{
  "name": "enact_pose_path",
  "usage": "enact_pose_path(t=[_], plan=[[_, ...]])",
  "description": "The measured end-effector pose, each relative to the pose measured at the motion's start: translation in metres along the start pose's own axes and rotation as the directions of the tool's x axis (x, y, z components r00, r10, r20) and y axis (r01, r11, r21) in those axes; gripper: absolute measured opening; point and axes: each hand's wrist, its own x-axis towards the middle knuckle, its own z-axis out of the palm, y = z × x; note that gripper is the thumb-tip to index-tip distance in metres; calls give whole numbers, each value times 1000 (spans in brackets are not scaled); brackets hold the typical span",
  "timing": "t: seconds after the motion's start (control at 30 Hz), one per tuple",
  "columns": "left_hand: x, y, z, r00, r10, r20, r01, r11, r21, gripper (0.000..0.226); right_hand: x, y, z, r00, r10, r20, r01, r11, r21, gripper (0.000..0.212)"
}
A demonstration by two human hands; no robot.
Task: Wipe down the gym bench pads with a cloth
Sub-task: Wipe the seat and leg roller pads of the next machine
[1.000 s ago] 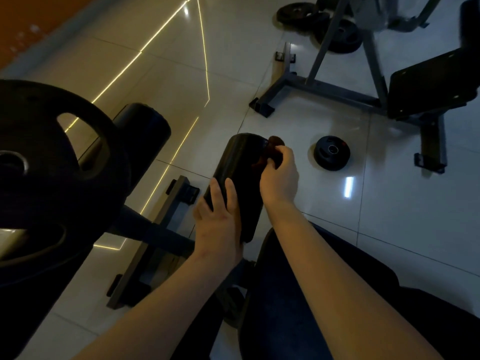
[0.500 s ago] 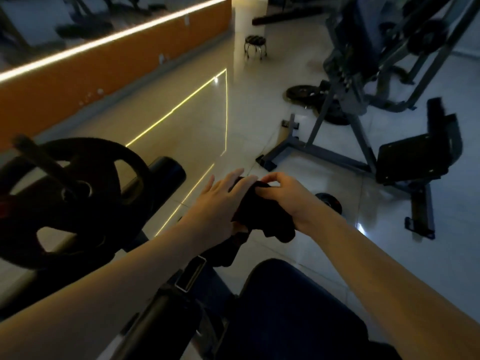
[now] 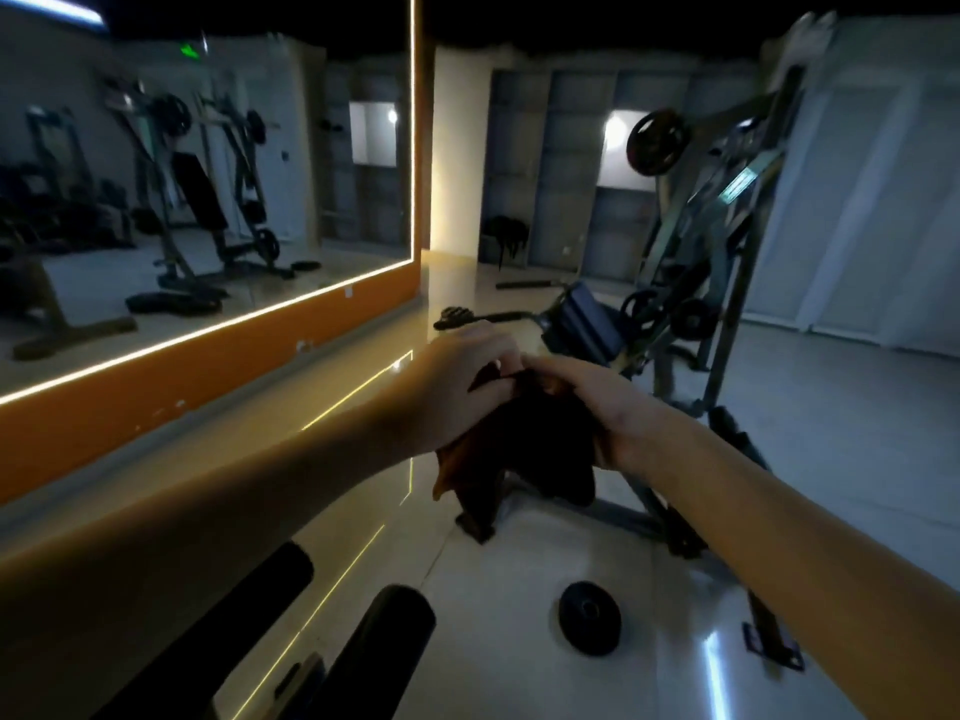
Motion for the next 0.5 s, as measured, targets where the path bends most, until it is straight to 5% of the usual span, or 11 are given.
enact_pose_path(t=[0.1, 0.27, 0.37, 0.5], plan=[[40, 26, -29, 995, -68, -68, 58, 990, -130, 13, -37, -44, -10, 994, -102, 29, 102, 995, -2, 61], [73, 65, -66, 989, -19, -146, -26, 954, -298, 6, -103, -91, -2, 973, -230, 4, 218, 915, -341, 50], [88, 87, -80, 989, 18, -143, -72, 922, -381, 10, -144, -107, 9, 928, -312, -203, 212, 891, -400, 48], [100, 120, -91, 986, 52, -155, -131, 821, -555, 12, -198, -122, 21, 744, -406, -531, 138, 871, -472, 27]])
